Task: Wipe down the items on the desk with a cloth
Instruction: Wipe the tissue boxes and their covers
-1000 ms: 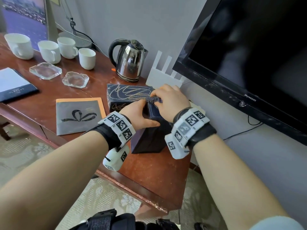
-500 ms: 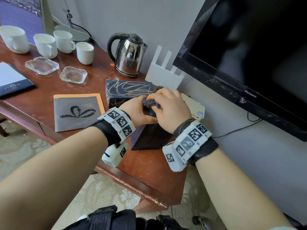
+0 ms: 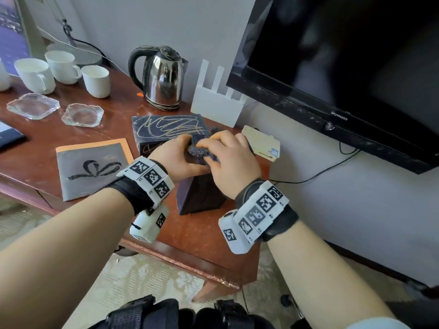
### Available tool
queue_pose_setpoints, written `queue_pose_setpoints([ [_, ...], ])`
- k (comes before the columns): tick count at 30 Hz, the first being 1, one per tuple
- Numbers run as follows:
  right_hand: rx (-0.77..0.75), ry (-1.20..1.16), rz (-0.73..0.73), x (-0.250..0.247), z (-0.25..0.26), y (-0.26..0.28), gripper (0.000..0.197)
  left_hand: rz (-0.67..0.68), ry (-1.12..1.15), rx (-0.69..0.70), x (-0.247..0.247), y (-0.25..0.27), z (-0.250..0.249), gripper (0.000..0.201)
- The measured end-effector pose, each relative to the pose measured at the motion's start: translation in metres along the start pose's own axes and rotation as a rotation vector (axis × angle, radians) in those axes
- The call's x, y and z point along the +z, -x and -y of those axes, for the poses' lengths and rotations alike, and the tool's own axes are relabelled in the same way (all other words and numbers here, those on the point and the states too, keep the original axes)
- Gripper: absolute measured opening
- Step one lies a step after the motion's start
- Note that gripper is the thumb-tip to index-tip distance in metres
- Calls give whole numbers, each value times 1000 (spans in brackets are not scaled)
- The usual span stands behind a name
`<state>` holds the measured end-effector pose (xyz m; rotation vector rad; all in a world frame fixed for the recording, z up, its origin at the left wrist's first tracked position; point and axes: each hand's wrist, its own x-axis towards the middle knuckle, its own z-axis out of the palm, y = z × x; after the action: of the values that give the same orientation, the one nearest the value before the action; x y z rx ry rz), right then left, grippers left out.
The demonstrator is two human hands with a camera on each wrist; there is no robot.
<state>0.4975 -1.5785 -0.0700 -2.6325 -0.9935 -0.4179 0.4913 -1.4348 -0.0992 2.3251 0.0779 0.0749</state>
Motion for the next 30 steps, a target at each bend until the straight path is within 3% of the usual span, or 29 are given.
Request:
queue_pose_setpoints([
  [6,350,64,29,-26,-58,15,32,3,55,-18,1,1,2,79],
  [9,318,99,90,-28,-56,4,33,7,104,-15,3,0,4,80],
  [14,294,172,46,-19,-46,2,34,122,281,-48,12,1,27,96],
  [16,284,184,51,-19,-46,3,33,173,252,-58,19,3,34,105],
  [20,267,197,17,-14,-44,5,32,137,170,-71,29,-2,38,107],
  [22,223,180,-31,-9,-40,7,31,130,74,-72,30,-6,40,110],
  [25,-22,146,-180,5,-20,10,24,130,-32,-65,28,-7,42,112],
  [30,-251,148,-243,20,-9,11,23,103,-111,-42,25,-5,37,107],
])
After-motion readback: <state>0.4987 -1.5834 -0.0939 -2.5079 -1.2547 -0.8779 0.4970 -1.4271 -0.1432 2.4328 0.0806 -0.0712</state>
